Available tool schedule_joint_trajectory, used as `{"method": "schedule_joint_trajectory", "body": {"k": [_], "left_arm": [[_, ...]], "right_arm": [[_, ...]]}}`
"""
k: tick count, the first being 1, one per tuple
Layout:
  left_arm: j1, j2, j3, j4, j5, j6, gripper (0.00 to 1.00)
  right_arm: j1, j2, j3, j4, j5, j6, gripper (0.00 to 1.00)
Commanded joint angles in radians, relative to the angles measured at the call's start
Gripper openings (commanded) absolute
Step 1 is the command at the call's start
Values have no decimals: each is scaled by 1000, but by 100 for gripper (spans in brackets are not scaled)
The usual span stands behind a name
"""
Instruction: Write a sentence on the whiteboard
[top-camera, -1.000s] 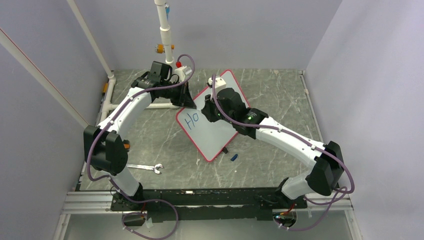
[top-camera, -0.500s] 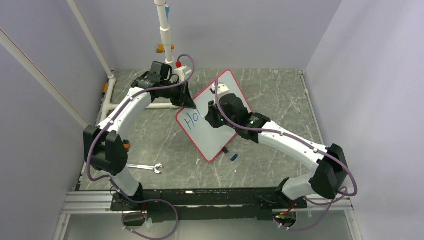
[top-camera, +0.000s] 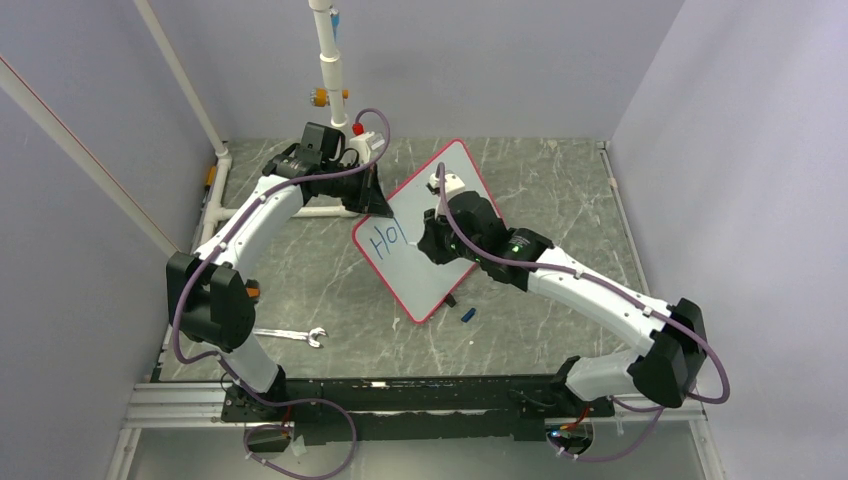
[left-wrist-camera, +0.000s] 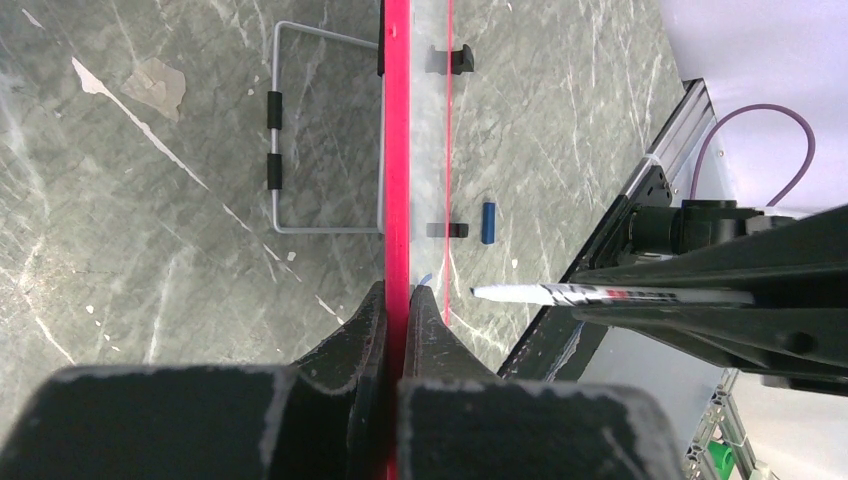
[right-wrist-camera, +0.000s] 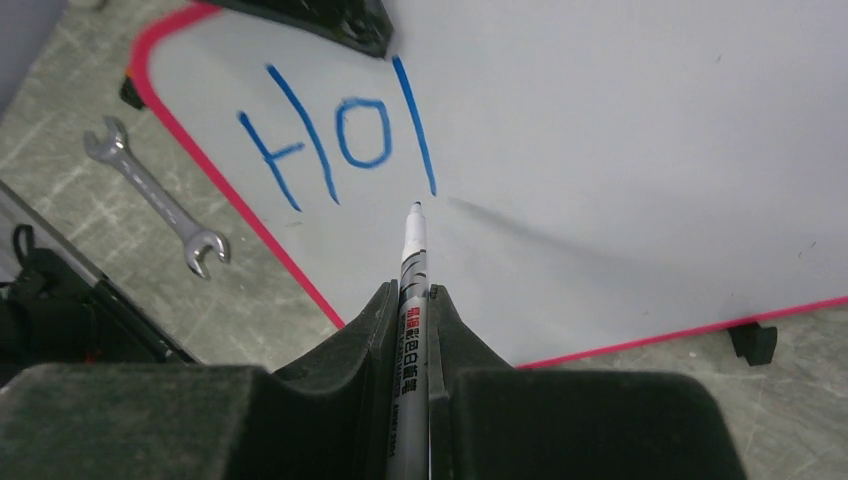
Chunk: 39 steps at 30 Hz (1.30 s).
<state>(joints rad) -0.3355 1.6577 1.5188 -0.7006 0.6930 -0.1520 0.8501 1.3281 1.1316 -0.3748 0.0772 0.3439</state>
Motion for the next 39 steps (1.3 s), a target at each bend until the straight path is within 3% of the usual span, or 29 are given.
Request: {"method": "schedule_joint_trajectory", "body": {"k": [1,18,39], "left_arm": [[-4,-32,3,18,-103,81,0],[-3,-36,1,18,-100,81,0],[-3,-36,0,16,-100,83,0]], "right_arm": [[4,-30,92,13,24,-13,0],[-1,111,203,66,33,-51,0],[-12,150,211,75,68,-68,0]]}}
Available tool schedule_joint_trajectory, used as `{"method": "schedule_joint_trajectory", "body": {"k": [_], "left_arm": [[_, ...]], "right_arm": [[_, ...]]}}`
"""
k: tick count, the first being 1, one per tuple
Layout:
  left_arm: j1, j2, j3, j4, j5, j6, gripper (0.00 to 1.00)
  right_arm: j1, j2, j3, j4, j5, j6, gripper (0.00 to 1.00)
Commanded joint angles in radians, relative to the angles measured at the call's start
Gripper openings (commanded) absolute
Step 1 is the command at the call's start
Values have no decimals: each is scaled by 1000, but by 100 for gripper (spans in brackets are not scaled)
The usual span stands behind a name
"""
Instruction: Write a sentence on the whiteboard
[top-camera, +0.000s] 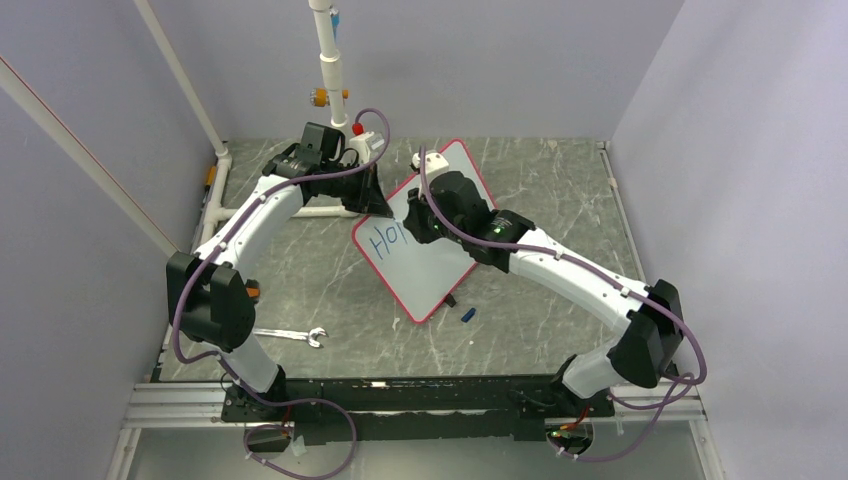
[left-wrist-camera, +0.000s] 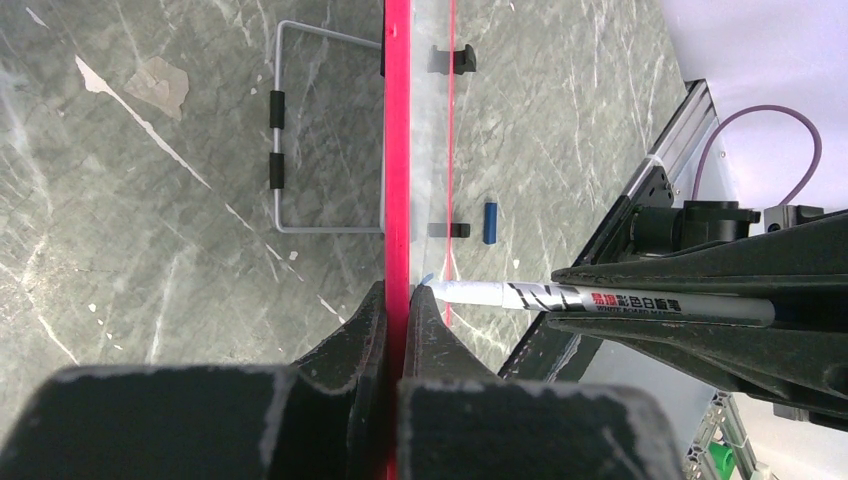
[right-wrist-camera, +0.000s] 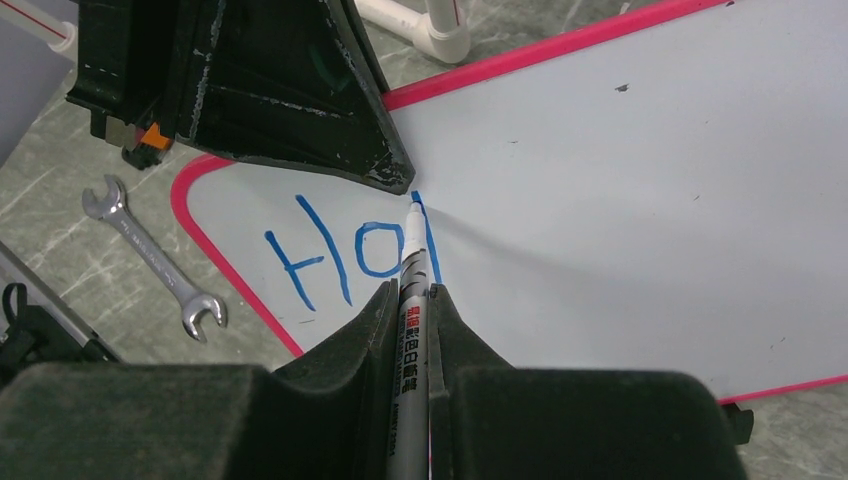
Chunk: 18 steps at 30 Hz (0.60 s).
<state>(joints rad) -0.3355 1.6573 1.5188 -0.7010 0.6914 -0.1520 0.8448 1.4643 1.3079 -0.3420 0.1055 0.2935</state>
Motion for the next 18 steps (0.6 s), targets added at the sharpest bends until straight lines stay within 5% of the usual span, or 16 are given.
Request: {"method": "schedule_joint_trajectory", "body": {"k": [1,18], "left_arm": [[-2,-35,0,16,-100,83,0],[-5,-31,0,15,-104,85,0]], "right_arm": [[-7,14,34,41,46,-20,0],[-14,4,-5,18,66,-36,0]]}}
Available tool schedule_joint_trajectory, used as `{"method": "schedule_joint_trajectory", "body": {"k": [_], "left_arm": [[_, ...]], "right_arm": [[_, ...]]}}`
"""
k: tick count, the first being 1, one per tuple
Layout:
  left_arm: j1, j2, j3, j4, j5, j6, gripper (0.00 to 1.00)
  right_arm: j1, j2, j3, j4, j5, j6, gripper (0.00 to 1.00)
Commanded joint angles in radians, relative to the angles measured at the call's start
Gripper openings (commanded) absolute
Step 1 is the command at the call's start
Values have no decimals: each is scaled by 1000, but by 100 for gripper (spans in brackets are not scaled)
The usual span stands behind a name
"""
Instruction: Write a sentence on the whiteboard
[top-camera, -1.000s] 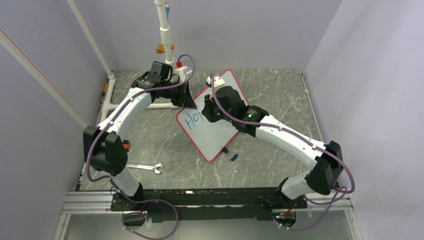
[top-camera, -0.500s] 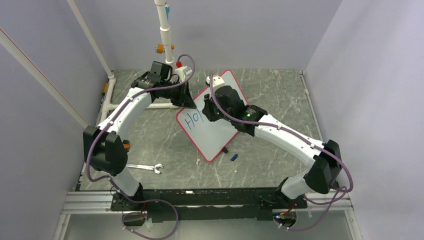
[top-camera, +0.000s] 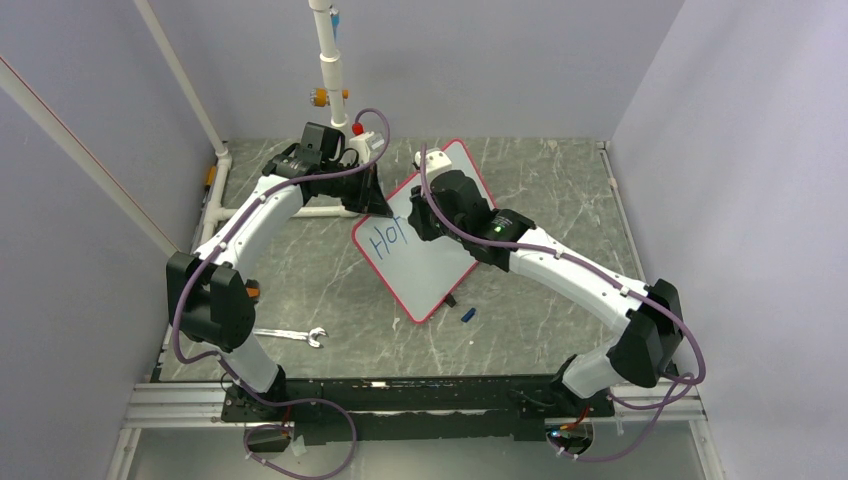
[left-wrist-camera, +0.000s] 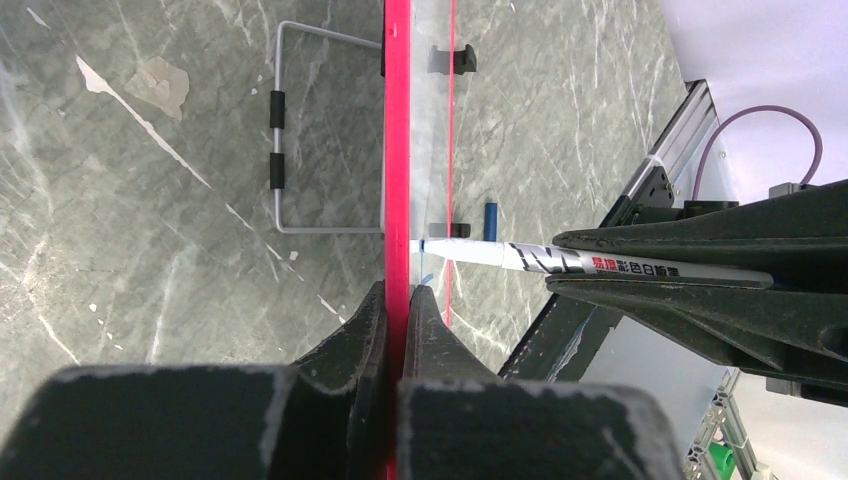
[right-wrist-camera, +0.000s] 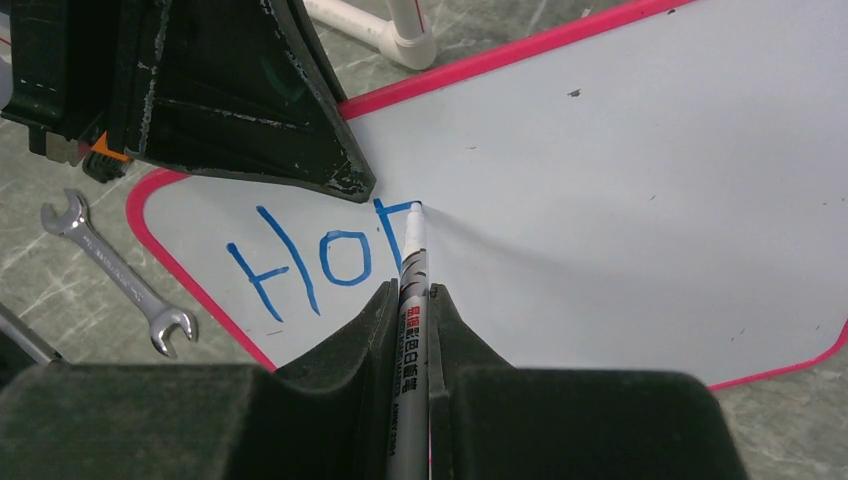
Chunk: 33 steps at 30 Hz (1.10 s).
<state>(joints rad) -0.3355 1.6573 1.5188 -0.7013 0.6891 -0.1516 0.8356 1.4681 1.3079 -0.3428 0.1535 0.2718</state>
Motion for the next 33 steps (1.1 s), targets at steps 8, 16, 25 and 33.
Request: {"method": "schedule_joint_trajectory", "body": {"k": [8,16,25,33], "left_arm": [[-5,-30,1,16,-102,84,0],[-4,-30,1,16,-105,84,0],[-5,-30,3,13,-105,84,0],[-5,-32,1,13,-106,86,0]], "right_arm": [[-5,-24,-54,-4,-25,-4,0],[-6,-31,-55,-10,-73,8,0],[-4,-27,-28,1,-148,18,0],[-4,-55,-17,21,-149,16,0]]}}
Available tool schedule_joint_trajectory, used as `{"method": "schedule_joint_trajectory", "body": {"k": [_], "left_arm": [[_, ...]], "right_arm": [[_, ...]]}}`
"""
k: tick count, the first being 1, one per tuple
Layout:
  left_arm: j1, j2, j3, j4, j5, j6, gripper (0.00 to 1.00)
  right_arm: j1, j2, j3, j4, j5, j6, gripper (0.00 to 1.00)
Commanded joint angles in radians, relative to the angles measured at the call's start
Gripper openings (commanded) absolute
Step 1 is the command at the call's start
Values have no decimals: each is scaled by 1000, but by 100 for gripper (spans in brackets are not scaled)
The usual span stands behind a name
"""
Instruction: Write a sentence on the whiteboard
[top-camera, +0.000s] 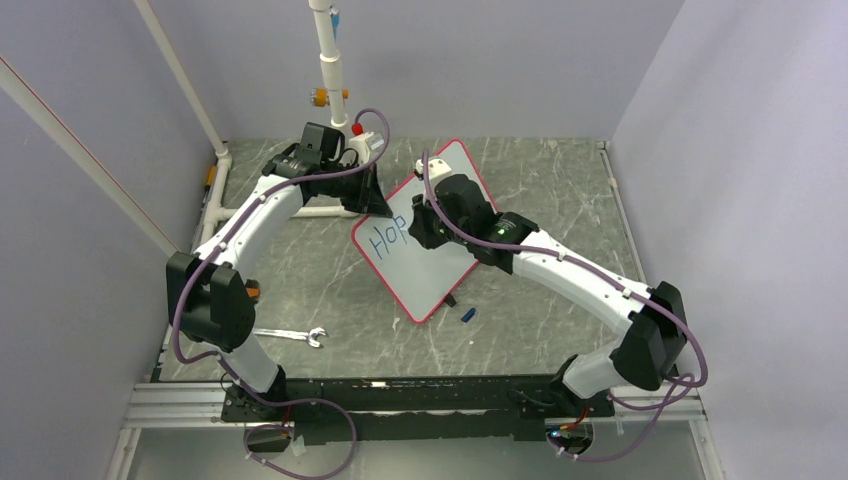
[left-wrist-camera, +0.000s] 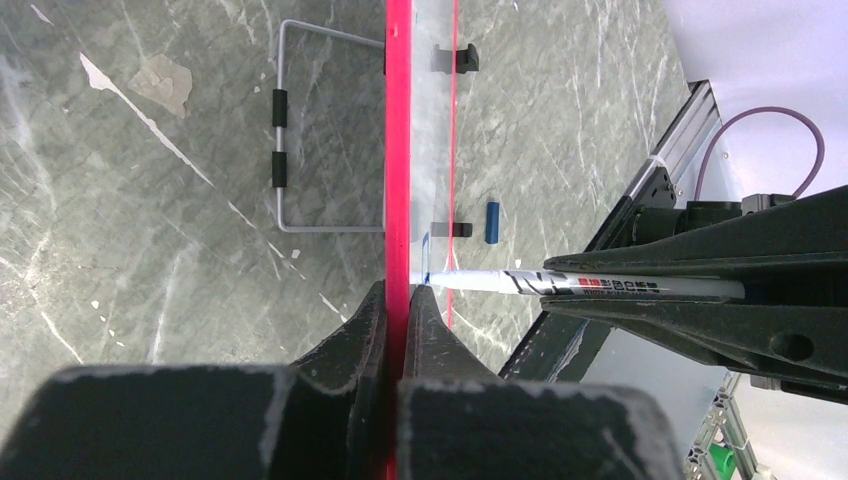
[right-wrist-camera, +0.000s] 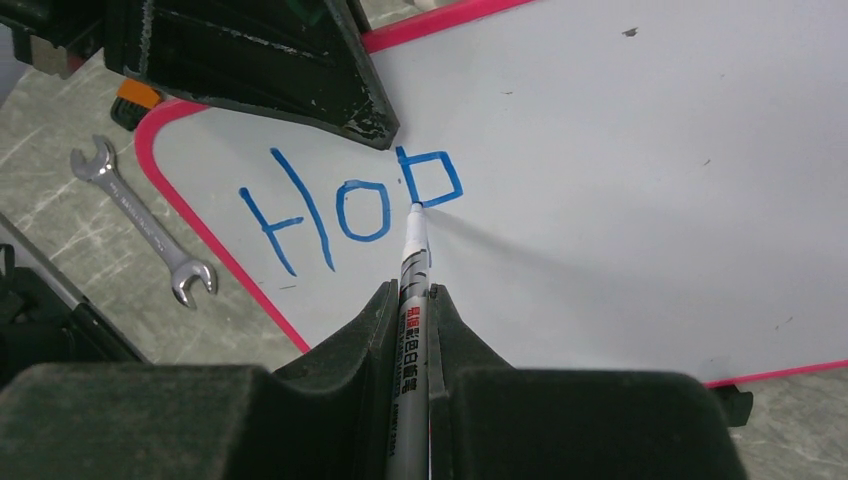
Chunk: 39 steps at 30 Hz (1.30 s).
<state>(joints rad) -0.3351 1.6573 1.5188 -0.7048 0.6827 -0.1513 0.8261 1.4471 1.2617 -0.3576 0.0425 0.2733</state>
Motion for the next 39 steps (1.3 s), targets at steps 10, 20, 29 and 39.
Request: {"method": "schedule_joint_trajectory", "body": {"k": [10,20,29,39], "left_arm": [[-5,-40,1,14,-107,87,0],[-5,-49,1,17,-110,87,0],[-5,-49,0,18,-110,87,0],[-5,-41,1,14,-114,90,0]], "right_arm": [[-19,-136,-26,66,90,-12,0],[-45,-111,-29,66,95,-10,0],[-48,-82,-19,95,64,-9,0],[-51,-61,-29,119,47,-4,0]]}}
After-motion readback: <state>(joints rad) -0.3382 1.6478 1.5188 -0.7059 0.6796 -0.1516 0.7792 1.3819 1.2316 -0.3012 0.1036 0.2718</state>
